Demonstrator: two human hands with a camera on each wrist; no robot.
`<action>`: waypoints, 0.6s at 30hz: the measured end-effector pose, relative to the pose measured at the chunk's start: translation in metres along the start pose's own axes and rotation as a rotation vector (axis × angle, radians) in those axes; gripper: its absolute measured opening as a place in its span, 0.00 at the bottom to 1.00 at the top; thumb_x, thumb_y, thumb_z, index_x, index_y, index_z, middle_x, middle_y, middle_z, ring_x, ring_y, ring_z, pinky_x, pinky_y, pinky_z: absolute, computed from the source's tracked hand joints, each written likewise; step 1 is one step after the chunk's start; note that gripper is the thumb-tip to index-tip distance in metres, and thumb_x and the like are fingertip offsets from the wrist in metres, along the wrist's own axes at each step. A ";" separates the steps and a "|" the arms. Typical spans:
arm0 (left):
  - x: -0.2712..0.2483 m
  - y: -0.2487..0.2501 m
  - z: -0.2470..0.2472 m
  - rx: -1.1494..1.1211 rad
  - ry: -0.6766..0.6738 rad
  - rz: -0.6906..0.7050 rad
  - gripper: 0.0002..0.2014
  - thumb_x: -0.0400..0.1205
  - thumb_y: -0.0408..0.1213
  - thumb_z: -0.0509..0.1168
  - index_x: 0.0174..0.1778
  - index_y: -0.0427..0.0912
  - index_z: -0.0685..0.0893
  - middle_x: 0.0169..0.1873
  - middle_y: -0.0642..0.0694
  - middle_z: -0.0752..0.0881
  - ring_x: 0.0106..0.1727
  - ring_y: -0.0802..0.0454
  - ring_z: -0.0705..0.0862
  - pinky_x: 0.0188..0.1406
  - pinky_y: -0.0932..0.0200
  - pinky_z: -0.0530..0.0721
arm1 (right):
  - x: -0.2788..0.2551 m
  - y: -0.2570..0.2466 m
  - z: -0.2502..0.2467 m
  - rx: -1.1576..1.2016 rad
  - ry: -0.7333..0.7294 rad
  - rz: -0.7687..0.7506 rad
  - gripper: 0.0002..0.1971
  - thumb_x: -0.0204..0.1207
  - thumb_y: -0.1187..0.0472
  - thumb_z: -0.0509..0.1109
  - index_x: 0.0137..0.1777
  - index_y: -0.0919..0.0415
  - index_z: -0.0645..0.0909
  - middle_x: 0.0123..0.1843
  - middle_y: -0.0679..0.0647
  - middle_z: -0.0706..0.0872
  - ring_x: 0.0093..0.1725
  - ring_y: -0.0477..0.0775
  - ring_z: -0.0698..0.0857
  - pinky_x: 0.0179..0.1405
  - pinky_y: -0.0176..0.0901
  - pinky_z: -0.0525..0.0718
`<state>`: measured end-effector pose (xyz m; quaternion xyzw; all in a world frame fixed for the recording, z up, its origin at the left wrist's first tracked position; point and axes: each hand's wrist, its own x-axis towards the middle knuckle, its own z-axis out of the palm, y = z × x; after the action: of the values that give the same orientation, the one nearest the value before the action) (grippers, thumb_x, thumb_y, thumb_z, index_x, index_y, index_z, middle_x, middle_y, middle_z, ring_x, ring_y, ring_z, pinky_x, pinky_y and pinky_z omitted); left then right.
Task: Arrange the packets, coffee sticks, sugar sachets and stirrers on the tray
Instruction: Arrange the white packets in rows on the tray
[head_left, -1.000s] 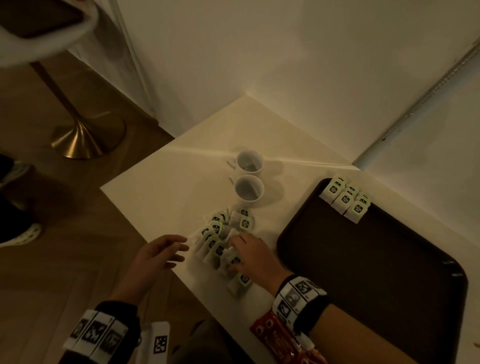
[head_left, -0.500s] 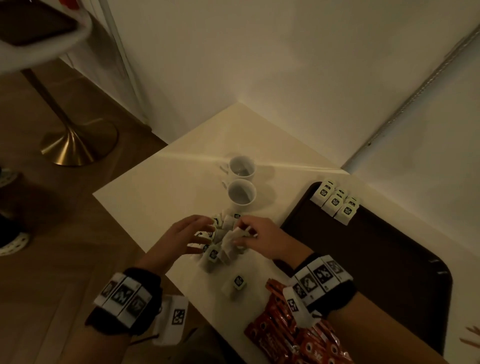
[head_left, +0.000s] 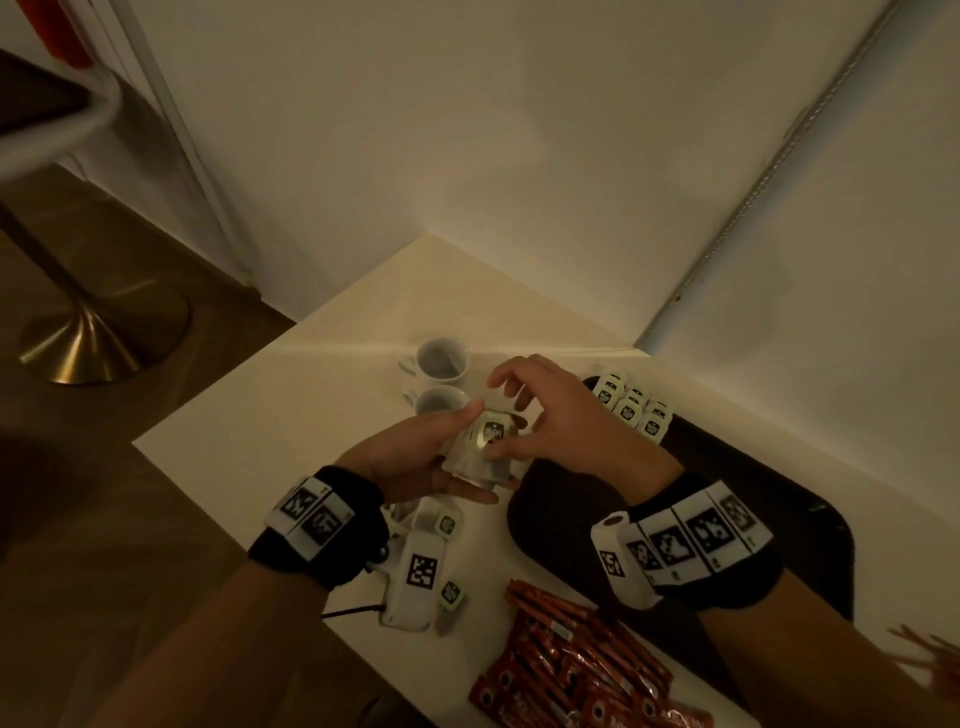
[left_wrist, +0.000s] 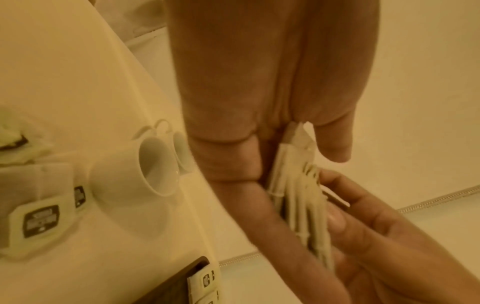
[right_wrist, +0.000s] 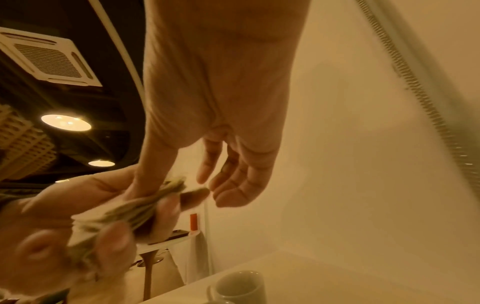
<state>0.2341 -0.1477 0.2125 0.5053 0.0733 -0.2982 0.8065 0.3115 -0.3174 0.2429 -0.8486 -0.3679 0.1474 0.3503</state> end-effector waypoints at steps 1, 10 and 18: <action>0.003 0.001 0.002 -0.033 0.024 0.019 0.27 0.78 0.55 0.57 0.64 0.39 0.82 0.56 0.34 0.87 0.54 0.39 0.87 0.50 0.48 0.89 | -0.002 0.004 -0.003 0.015 0.053 0.010 0.27 0.59 0.57 0.84 0.57 0.56 0.79 0.49 0.51 0.79 0.45 0.45 0.79 0.36 0.25 0.76; 0.029 0.012 0.022 -0.052 0.088 0.101 0.26 0.81 0.51 0.58 0.67 0.36 0.79 0.60 0.32 0.86 0.59 0.35 0.86 0.56 0.47 0.87 | -0.009 0.019 -0.011 0.006 0.229 -0.078 0.18 0.63 0.59 0.82 0.52 0.56 0.83 0.45 0.50 0.82 0.44 0.42 0.79 0.43 0.24 0.73; 0.036 0.016 0.029 -0.160 0.117 0.121 0.31 0.76 0.54 0.61 0.68 0.35 0.78 0.60 0.33 0.84 0.62 0.34 0.84 0.55 0.48 0.88 | -0.010 0.017 -0.027 0.099 0.344 -0.015 0.03 0.72 0.65 0.75 0.43 0.61 0.83 0.39 0.45 0.85 0.41 0.41 0.83 0.38 0.22 0.74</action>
<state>0.2672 -0.1821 0.2240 0.4595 0.1131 -0.2121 0.8550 0.3274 -0.3455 0.2505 -0.8404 -0.3010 0.0152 0.4505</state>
